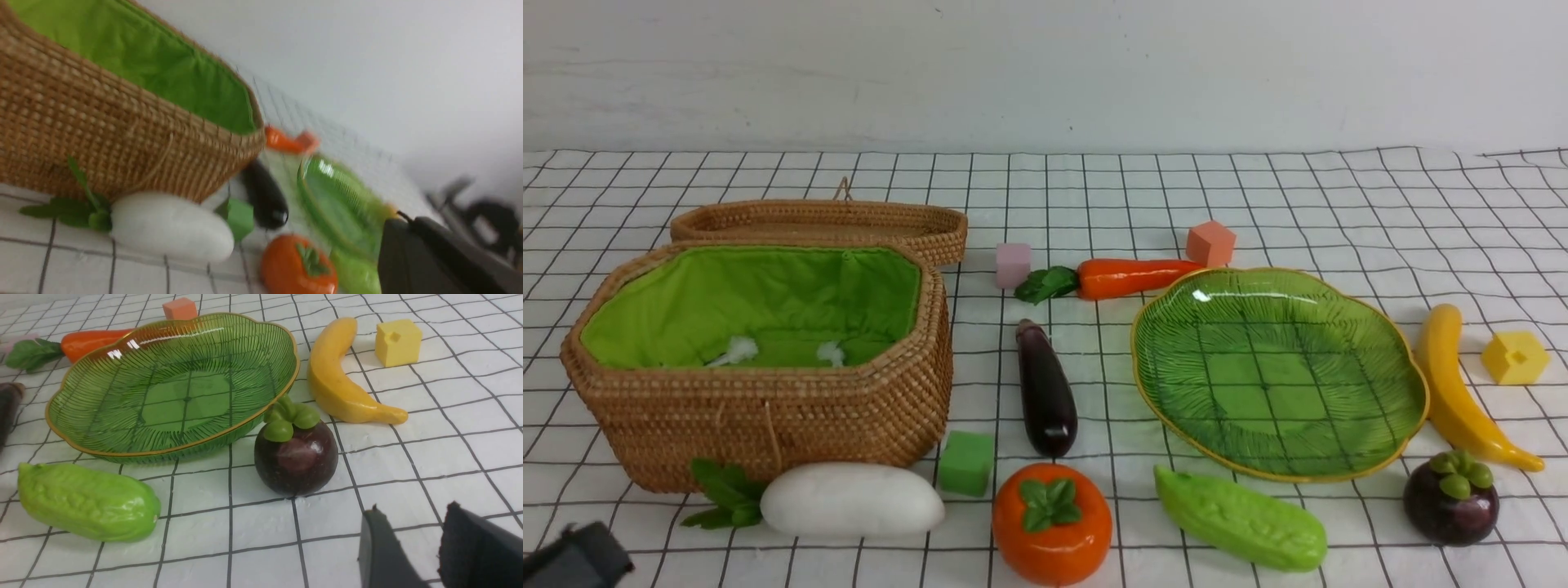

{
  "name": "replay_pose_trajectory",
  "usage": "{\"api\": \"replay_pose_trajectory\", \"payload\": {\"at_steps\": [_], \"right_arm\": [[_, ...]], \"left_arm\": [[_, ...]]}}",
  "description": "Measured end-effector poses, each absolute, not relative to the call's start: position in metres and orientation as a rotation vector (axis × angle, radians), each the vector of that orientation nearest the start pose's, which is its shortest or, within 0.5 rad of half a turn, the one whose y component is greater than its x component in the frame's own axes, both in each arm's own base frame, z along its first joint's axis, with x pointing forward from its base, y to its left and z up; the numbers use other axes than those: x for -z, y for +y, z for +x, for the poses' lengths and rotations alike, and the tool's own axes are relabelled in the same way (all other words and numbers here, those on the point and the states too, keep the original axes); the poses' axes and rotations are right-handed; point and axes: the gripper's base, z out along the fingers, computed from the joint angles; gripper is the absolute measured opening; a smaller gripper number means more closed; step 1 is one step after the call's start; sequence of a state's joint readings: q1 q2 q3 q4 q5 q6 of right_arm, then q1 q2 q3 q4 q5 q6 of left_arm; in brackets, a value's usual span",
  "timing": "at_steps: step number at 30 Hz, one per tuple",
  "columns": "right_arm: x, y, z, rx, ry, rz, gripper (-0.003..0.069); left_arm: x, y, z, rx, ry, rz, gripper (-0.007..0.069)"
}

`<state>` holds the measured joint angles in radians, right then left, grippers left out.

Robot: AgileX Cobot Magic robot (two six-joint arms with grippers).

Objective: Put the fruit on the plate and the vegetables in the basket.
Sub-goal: Take a daikon with your left arm and place it on the basket on the left.

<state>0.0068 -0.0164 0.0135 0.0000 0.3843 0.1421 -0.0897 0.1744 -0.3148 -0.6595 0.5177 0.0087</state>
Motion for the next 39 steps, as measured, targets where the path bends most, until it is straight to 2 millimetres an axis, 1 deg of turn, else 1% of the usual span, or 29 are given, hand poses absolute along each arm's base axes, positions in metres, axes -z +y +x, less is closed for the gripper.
{"api": "replay_pose_trajectory", "payload": {"at_steps": [1,2,4,5,7,8,9,12,14,17,19,20,21,23,25,28,30,31,33,34,35,36,37,38,39], "right_arm": [[-0.175,0.000,0.052,-0.103,1.862,0.126,0.0243],[-0.175,0.000,0.052,-0.103,1.862,0.126,0.0243],[-0.175,0.000,0.052,-0.103,1.862,0.126,0.0243],[-0.175,0.000,0.052,-0.103,1.862,0.126,0.0243],[-0.175,0.000,0.052,-0.103,1.862,0.126,0.0243],[-0.175,0.000,0.052,-0.103,1.862,0.126,0.0243],[-0.175,0.000,0.052,-0.103,1.862,0.126,0.0243],[-0.175,0.000,0.052,-0.103,1.862,0.126,0.0243],[-0.175,0.000,0.052,-0.097,1.860,0.122,0.0243],[-0.176,0.002,0.052,-0.168,1.846,0.182,0.0243],[-0.177,0.005,0.053,-0.341,1.801,0.328,0.0243],[-0.178,0.005,0.053,-0.366,1.790,0.352,0.0243],[-0.180,0.007,0.054,-0.499,1.743,0.465,0.0243],[-0.185,0.009,0.055,-0.672,1.653,0.611,0.0243],[-0.190,0.009,0.055,-0.786,1.571,0.708,0.0243],[-0.196,0.007,0.056,-0.868,1.479,0.780,0.0239],[-0.199,0.009,0.055,-0.891,1.492,0.776,0.0228],[-0.201,0.010,0.054,-0.892,1.503,0.764,0.0225],[-0.222,0.017,0.049,-0.884,1.593,0.617,0.0195],[-0.245,0.023,0.043,-0.862,1.655,0.470,0.0171],[-0.244,0.023,0.044,-0.864,1.663,0.468,0.0171],[-0.268,0.030,0.039,-0.823,1.760,0.280,0.0147],[-0.285,0.034,0.035,-0.799,1.824,0.147,0.0130],[-0.309,0.039,0.031,-0.775,1.887,-0.021,0.0111],[-0.322,0.043,0.029,-0.758,1.950,-0.155,0.0100]], "left_arm": [[-0.279,-0.036,0.057,0.705,1.931,-0.121,-0.0013],[-0.281,-0.039,0.065,0.672,2.046,-0.051,-0.0013],[-0.286,-0.042,0.082,0.600,2.187,0.070,-0.0013],[-0.288,-0.042,0.089,0.572,2.222,0.111,-0.0013],[-0.288,-0.044,0.108,0.556,2.296,0.138,-0.0013],[-0.287,-0.044,0.109,0.557,2.306,0.136,-0.0013],[-0.286,-0.046,0.123,0.566,2.364,0.155,-0.0013],[-0.283,-0.052,0.135,0.590,2.445,0.252,-0.0013],[-0.281,-0.061,0.139,0.624,2.508,0.382,-0.0013],[-0.283,-0.075,0.137,0.633,2.510,0.557,-0.0013],[-0.285,-0.082,0.133,0.622,2.494,0.661,-0.0013],[-0.286,-0.082,0.133,0.620,2.493,0.671,-0.0013],[-0.287,-0.086,0.131,0.608,2.483,0.727,-0.0013],[-0.289,-0.089,0.129,0.599,2.465,0.774,-0.0013],[-0.291,-0.089,0.130,0.576,2.453,0.796,-0.0013],[-0.294,-0.087,0.132,0.523,2.435,0.818,-0.0013],[-0.298,-0.085,0.134,0.483,2.419,0.831,-0.0013],[-0.298,-0.085,0.135,0.478,2.418,0.832,-0.0013],[-0.300,-0.085,0.140,0.443,2.417,0.847,-0.0013],[-0.302,-0.086,0.145,0.427,2.415,0.861,-0.0013],[-0.302,-0.087,0.145,0.427,2.415,0.863,-0.0013],[-0.302,-0.089,0.152,0.415,2.422,0.889,-0.0013],[-0.302,-0.091,0.157,0.406,2.429,0.914,-0.0013],[-0.301,-0.094,0.165,0.395,2.442,0.954,-0.0013],[-0.301,-0.096,0.170,0.392,2.445,0.980,-0.0013]]}}
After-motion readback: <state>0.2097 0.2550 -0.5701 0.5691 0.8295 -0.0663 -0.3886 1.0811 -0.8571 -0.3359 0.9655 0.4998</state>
